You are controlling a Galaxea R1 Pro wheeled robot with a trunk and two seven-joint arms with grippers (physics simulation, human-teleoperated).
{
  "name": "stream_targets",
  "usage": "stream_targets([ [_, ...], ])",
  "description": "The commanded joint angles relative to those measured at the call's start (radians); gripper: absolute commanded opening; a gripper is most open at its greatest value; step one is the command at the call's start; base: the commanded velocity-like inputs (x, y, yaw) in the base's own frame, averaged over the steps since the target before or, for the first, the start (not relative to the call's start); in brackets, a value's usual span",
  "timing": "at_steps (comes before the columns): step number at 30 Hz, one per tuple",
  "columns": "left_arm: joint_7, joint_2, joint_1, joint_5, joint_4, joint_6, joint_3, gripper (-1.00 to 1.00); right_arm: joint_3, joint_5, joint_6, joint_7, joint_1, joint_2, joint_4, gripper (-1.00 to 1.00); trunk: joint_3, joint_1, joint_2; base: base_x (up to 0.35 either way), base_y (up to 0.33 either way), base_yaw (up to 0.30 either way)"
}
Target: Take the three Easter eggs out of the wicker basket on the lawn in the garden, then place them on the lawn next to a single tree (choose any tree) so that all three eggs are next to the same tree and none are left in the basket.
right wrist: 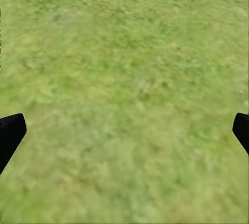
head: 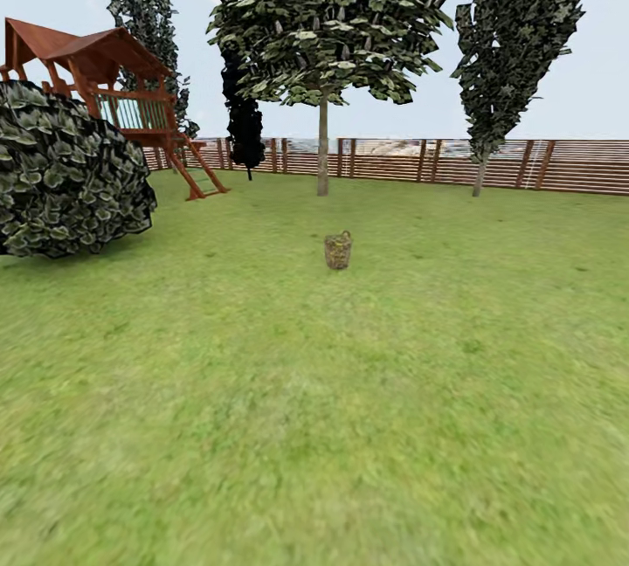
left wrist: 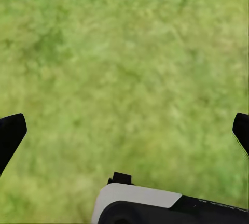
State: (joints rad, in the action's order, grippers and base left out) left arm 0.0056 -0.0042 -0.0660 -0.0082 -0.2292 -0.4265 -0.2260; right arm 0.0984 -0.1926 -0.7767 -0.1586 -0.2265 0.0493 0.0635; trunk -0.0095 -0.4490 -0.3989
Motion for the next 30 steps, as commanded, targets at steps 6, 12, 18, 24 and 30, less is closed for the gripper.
stream_targets([
  [6, 0.001, 0.0, -0.001, -0.001, 0.001, -0.003, -0.003, 1.0, 0.007, 0.004, -0.003, 0.002, -0.001, 0.0, -0.001, 1.0, -0.001, -0.001, -0.001, 0.333, 0.0, 0.0],
  [12, 0.001, -0.001, 0.0, -0.001, 0.001, -0.003, -0.003, 1.0, 0.007, 0.004, -0.003, 0.002, -0.001, 0.0, -0.001, 1.0, -0.001, -0.001, -0.001, 0.333, 0.0, 0.0],
  [18, 0.001, 0.0, 0.0, -0.001, 0.001, -0.003, -0.003, 1.0, 0.007, 0.004, -0.003, 0.002, -0.001, 0.0, -0.001, 1.0, -0.001, -0.001, -0.001, 0.333, 0.0, 0.0],
  [24, 0.001, 0.0, 0.0, -0.001, 0.001, -0.003, -0.003, 1.0, 0.007, 0.004, -0.004, 0.002, -0.001, 0.0, -0.001, 1.0, -0.001, -0.001, -0.001, 0.333, 0.0, 0.0],
  [30, 0.001, -0.002, -0.001, -0.001, 0.001, -0.003, -0.003, 1.0, 0.007, 0.005, -0.003, 0.002, -0.001, 0.0, -0.001, 1.0, -0.001, -0.001, -0.001, 0.333, 0.0, 0.0],
])
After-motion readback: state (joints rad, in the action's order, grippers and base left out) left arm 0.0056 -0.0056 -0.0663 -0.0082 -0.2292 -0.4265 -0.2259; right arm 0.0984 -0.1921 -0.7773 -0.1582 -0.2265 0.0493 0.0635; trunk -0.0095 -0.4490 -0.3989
